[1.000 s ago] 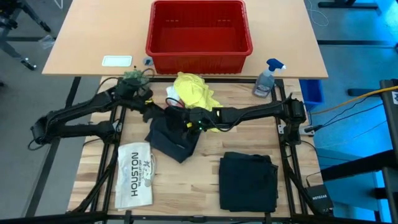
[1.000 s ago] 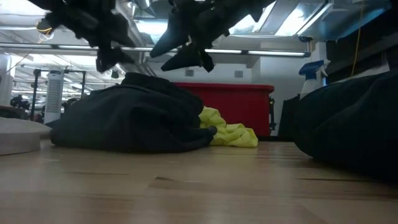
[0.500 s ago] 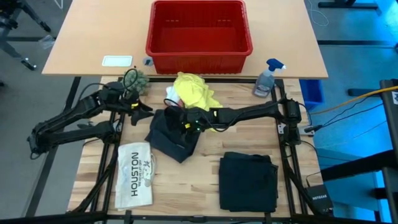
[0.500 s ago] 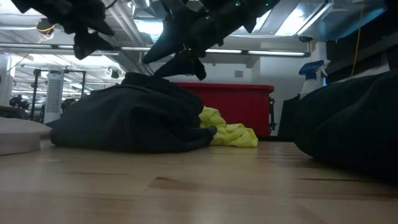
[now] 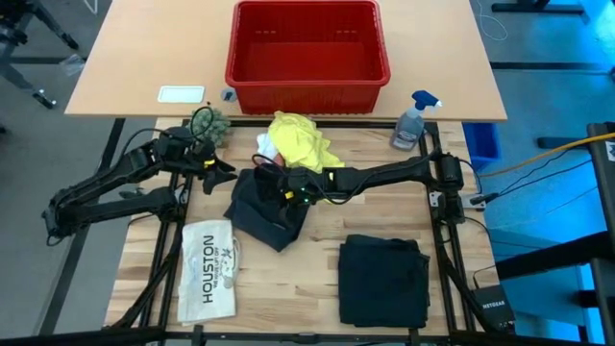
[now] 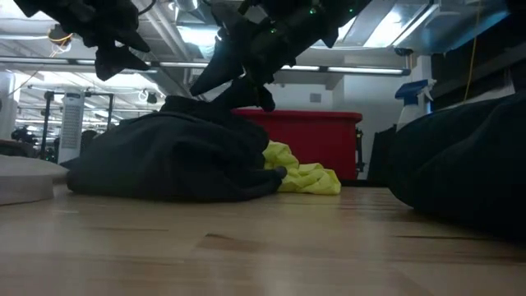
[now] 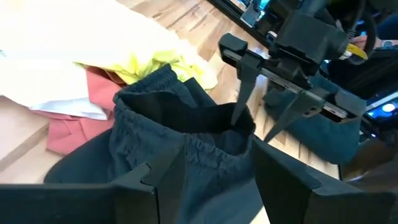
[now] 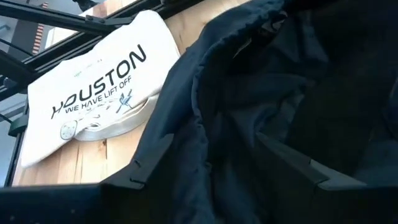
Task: Fold laundry
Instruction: Fold the dark blue short, then stack the dark blue short on top of the black jean
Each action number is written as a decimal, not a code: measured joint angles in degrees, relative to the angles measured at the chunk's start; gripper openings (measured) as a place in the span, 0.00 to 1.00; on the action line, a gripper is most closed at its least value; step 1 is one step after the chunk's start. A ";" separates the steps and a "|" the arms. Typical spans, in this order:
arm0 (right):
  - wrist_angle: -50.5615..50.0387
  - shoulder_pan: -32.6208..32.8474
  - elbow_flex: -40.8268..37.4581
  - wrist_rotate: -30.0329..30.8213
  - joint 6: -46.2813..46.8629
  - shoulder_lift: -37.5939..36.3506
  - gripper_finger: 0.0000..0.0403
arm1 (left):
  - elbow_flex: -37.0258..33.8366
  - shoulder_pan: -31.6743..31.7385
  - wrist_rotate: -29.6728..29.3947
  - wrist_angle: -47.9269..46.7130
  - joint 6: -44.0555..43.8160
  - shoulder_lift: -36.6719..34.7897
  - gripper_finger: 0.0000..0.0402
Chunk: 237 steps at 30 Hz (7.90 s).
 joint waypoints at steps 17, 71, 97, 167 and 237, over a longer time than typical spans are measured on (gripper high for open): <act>-0.76 -2.92 3.23 1.70 6.24 2.60 0.02 | -0.35 0.00 -1.58 -0.07 -0.15 -0.06 0.43; -12.94 -11.27 12.54 1.94 5.01 5.01 0.58 | -0.42 0.16 -3.72 12.02 12.17 32.06 0.43; -13.19 -10.51 12.09 -3.91 10.66 8.92 0.25 | -0.37 7.35 1.57 14.73 9.85 21.45 0.43; 12.96 -6.18 12.13 -2.72 28.33 7.86 0.49 | -0.35 7.14 15.00 4.32 13.03 11.54 0.43; 13.00 -1.73 12.13 6.28 26.60 7.86 0.48 | -0.35 2.62 15.45 -0.13 13.22 11.52 0.43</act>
